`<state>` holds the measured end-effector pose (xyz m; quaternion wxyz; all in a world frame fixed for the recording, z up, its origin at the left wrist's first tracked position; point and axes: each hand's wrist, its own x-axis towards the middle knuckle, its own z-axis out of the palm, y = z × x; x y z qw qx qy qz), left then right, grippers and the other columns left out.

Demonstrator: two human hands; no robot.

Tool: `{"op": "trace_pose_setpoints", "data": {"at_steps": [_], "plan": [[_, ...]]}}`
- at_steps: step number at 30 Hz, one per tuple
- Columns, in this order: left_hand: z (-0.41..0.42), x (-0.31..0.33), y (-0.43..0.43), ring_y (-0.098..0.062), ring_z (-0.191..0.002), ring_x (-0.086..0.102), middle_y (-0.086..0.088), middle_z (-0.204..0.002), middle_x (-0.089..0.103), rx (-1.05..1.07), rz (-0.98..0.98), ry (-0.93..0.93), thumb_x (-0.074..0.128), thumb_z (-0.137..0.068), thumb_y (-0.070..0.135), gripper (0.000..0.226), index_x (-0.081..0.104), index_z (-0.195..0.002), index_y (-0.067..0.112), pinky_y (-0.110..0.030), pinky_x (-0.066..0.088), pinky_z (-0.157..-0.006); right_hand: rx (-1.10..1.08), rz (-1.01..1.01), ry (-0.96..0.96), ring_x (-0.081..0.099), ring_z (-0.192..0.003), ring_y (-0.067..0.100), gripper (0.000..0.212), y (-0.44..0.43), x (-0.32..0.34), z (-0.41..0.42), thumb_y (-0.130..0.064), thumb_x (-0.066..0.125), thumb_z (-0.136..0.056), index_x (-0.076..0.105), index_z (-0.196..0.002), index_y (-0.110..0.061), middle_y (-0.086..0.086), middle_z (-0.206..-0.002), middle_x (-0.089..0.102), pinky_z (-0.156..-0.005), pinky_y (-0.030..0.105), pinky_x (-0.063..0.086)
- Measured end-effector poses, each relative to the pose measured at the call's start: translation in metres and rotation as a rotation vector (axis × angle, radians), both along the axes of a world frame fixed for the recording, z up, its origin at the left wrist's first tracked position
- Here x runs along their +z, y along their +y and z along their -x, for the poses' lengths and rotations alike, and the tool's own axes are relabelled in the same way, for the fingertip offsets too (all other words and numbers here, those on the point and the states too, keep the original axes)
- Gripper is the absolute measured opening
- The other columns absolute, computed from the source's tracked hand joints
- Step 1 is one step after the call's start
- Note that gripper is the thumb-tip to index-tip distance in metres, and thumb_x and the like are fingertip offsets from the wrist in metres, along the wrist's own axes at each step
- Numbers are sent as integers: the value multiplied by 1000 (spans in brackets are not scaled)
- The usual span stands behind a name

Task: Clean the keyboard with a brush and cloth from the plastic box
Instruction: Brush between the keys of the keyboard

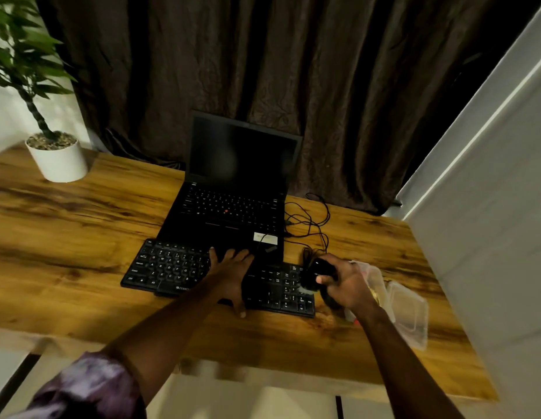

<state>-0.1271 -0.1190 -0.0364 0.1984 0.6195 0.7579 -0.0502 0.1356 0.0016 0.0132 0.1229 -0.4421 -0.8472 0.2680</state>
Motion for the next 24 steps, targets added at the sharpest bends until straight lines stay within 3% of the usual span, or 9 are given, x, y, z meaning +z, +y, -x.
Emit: {"op": "trace_pose_setpoints", "data": {"at_steps": [3, 7, 11, 15, 19, 24], "plan": [[-1, 1, 0, -30, -150, -1, 0, -165, -1, 0, 11, 10, 91, -44, 59, 151, 1, -158, 20, -74, -6, -108, 2, -20, -18, 64, -107, 20, 48, 0, 2, 3, -7, 71, -86, 62, -130, -22, 5, -113, 71, -96, 38, 55], [0, -1, 1, -29, -150, 2, 0, -164, 4, -9, -17, 3, 91, -41, 59, 151, 3, -158, 20, -75, -5, -108, 86, -8, -5, 63, -102, 19, 48, -12, -3, 30, -16, 66, -84, 60, -123, -44, 0, -110, 69, -87, 38, 59], [0, 1, 1, -29, -150, 0, 0, -165, 3, -3, 0, 2, 92, -42, 58, 151, 2, -158, 21, -75, -5, -108, 86, 55, 69, 64, -107, 17, 45, -19, -6, 41, -13, 72, -86, 63, -128, -26, 0, -114, 69, -91, 29, 56], [-1, 1, 2, -30, -151, -4, 0, -165, -2, 7, 19, -4, 91, -44, 58, 152, -1, -158, 21, -74, -8, -108, 45, 34, 51, 64, -106, 15, 48, -12, -12, 16, -5, 72, -86, 63, -128, -26, -1, -113, 68, -80, 11, 52], [-1, 3, -1, -29, -151, -6, 0, -166, -5, 3, 24, -1, 90, -47, 58, 150, -3, -158, 20, -73, -8, -110, -9, -16, -9, 63, -106, 17, 48, -2, -7, -7, -4, 72, -86, 63, -130, -20, 2, -111, 68, -91, 25, 52], [-2, 2, 1, -29, -151, -4, 0, -165, -2, 7, 12, 6, 91, -44, 58, 151, -1, -158, 21, -74, -7, -110, 36, -41, -33, 65, -104, 19, 50, -4, -8, 5, -14, 69, -83, 59, -125, -40, 0, -111, 71, -89, 37, 59]]}}
